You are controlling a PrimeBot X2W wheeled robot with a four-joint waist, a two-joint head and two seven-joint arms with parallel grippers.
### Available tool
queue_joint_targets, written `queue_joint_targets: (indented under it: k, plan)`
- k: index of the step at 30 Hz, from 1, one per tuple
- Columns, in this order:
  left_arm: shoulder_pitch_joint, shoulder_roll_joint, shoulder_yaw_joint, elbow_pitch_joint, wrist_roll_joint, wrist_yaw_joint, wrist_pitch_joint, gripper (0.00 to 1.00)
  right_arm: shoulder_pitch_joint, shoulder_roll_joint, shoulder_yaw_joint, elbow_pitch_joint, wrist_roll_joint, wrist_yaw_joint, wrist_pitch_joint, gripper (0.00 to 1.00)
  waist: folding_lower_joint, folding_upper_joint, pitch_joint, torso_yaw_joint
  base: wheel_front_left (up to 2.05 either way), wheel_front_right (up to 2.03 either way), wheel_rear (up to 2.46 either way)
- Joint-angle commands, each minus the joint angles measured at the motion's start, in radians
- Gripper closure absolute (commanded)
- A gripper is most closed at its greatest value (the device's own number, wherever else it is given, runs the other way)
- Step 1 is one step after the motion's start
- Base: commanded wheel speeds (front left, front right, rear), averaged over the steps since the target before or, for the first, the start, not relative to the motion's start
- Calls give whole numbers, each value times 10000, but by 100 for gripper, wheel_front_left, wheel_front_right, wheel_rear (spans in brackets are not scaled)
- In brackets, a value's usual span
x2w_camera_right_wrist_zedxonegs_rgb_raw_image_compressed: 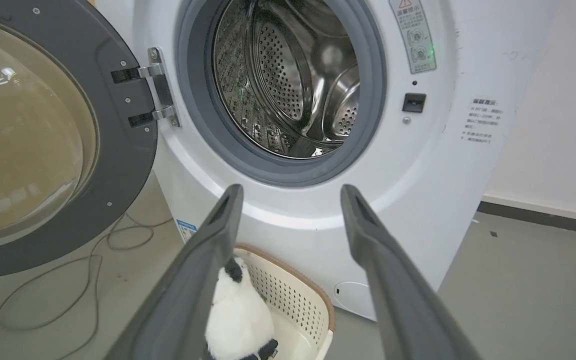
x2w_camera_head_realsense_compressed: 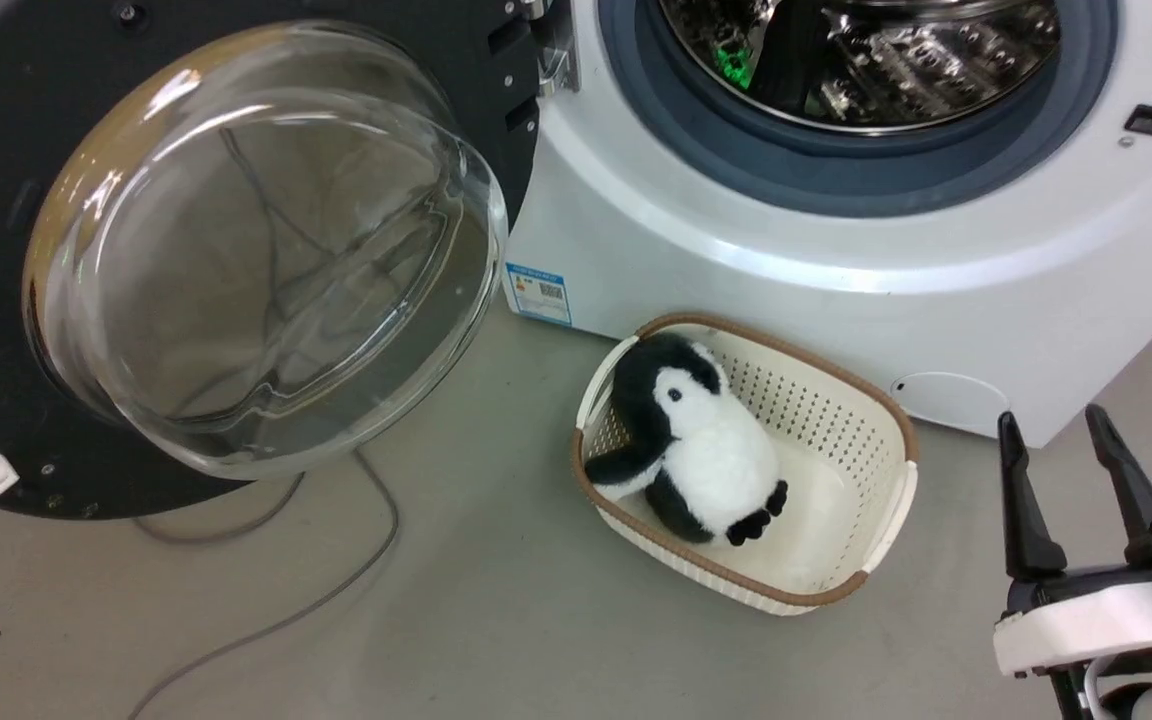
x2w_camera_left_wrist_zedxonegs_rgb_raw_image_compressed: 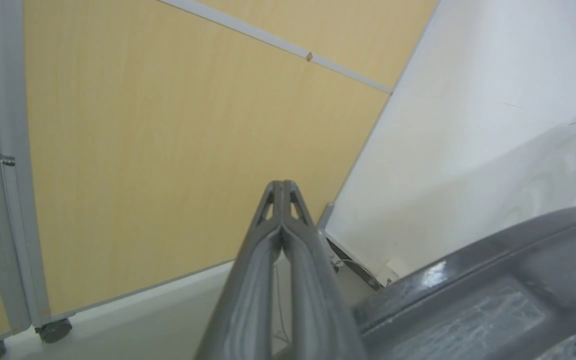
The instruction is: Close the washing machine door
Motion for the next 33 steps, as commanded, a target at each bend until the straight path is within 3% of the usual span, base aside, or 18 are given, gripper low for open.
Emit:
queue_joint_targets:
  k: [1, 10, 19, 27, 33]
  plan:
    - [-294, 78, 137, 193, -228, -8, 142, 100, -182, 31, -49, -56, -16, 6, -118, 0, 0, 0, 96, 41, 0, 0, 0]
    - [-484, 259, 797, 1373, -1913, -540, 2051, 100, -420, 34, -430, -149, -56, 6, -306, 0, 0, 0, 489, 299, 0, 0, 0]
    - [-842, 35, 989, 2109, -2881, -811, 2643, 100, -752, 38, -418, -126, -94, 7, -494, 0, 0, 0, 824, 655, 0, 0, 0]
    - [-1350, 179, 738, 2635, -3720, -967, 3682, 100, -938, 41, -359, -125, -73, 7, -661, 0, 0, 0, 1138, 748, 0, 0, 0]
    - [-800, 442, 89, 1731, -5093, -1046, 5211, 100, -974, 43, -580, -136, -11, 8, -786, 0, 0, 0, 1290, 903, 0, 0, 0]
